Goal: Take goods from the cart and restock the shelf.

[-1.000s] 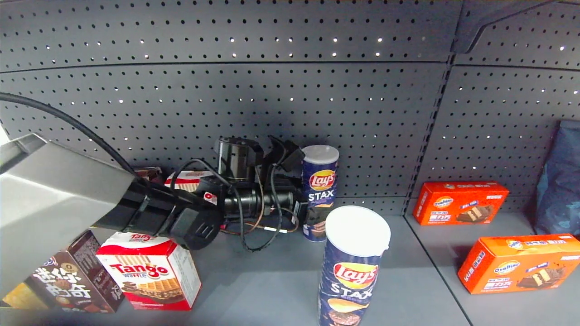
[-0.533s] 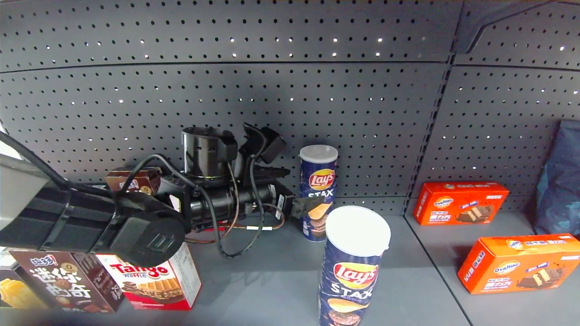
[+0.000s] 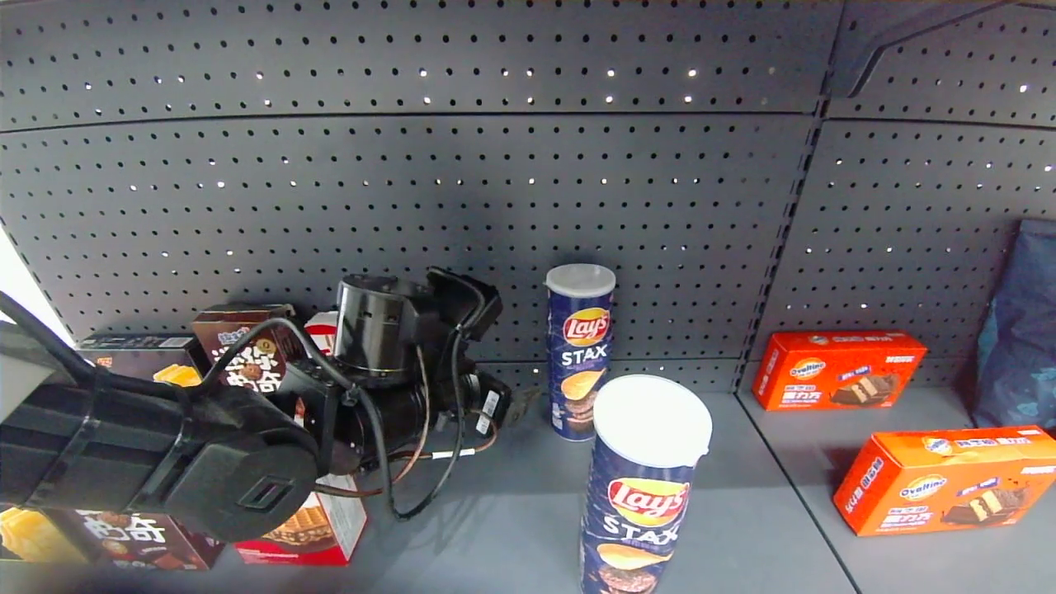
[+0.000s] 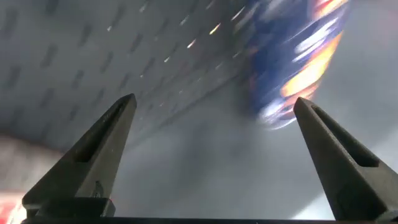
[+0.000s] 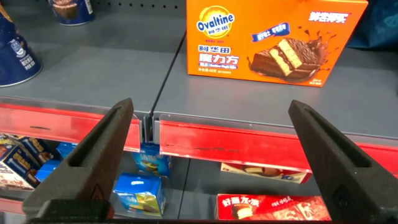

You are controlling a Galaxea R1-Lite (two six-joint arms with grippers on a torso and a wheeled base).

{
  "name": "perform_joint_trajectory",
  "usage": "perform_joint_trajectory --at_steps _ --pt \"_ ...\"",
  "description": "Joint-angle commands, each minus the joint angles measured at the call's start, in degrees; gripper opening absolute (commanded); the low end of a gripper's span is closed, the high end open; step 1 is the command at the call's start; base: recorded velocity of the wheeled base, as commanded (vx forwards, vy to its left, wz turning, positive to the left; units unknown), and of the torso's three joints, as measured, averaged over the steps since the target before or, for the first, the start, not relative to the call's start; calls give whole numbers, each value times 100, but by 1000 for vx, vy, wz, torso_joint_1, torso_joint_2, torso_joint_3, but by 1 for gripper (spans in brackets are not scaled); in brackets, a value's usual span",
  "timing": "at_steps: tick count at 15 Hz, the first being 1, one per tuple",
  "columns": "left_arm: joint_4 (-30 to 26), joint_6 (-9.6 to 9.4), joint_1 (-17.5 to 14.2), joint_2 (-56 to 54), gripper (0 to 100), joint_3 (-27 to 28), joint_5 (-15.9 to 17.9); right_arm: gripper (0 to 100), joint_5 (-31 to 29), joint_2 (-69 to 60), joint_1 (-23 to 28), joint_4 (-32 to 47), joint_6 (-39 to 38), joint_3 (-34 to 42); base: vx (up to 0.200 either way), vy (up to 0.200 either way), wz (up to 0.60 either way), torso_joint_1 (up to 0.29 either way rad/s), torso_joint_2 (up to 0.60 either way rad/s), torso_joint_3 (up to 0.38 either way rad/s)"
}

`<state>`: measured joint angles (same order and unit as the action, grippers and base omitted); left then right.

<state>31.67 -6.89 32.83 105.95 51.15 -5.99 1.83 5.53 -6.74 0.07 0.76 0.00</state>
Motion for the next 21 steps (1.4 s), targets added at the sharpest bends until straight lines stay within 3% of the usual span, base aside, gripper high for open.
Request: perform_joint_trajectory --at_steps 1,6,21 --pt "-47 3 22 58 100 -18 -78 100 2 9 -3 1 4 0 0 0 0 0 0 0" --pt "-56 12 -13 479 100 237 -412 100 2 9 -3 1 4 0 0 0 0 0 0 0" --pt "-65 38 -101 1332 100 993 -562 100 2 9 -3 1 4 0 0 0 0 0 0 0"
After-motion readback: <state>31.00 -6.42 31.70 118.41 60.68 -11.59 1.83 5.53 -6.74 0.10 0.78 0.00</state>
